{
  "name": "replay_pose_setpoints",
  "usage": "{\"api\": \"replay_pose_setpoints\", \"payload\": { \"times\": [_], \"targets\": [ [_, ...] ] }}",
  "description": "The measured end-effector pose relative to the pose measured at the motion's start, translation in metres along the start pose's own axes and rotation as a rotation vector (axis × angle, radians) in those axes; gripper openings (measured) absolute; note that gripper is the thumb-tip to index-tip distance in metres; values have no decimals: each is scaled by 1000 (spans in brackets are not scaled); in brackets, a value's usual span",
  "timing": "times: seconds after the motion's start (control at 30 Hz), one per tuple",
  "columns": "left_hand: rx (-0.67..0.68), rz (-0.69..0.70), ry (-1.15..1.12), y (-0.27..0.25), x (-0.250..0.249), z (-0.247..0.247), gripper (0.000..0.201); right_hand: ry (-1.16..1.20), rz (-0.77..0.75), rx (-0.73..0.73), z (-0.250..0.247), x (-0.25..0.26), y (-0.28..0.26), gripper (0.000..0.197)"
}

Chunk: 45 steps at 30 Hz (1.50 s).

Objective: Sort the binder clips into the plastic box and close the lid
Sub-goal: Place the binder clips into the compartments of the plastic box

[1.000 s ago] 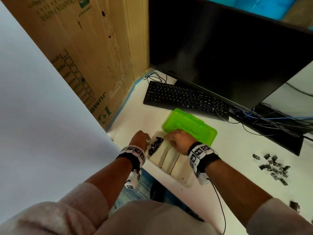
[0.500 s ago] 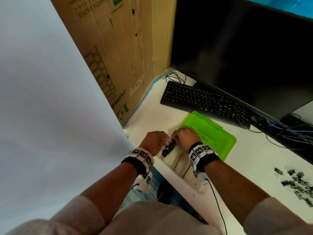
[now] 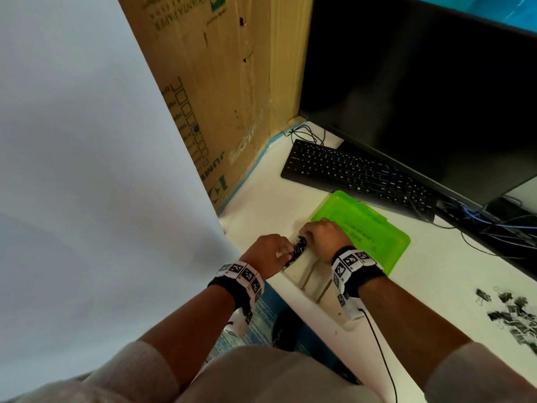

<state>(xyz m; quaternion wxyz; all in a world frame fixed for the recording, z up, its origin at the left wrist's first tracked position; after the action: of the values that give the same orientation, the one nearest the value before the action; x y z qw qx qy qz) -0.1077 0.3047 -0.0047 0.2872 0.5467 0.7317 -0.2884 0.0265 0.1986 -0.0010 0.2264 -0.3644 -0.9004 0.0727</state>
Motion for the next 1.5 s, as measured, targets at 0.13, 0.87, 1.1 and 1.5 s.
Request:
{"api": "replay_pose_setpoints", "payload": {
  "times": [0.13,0.87,1.1,1.5],
  "targets": [
    [32,-12,39,1,5,4,21,48,-36,-14,-6,-6,-9,28],
    [223,398,60,83,-155,136,17,156,370,-140,-44,-178,-149,29],
    [400,451,96,104,-195,205,17,163,612,-181,-47,-265,-209,27],
    [563,318,266,141,-240,263,66,249,996,-146,-47,-358,-232,81]
  ]
}}
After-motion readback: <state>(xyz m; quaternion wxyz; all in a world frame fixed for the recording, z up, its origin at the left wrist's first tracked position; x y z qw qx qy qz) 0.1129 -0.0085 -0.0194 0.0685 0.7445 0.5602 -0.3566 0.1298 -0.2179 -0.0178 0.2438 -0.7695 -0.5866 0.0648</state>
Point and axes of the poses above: each hand's wrist, its own y-axis towards the middle knuckle, its own z-axis out of the palm, x = y × z, the point moved 2 cm from there along y, towards the middle knuckle, and after that the axes turned 10 degrees about z, right-handed, at the moved point
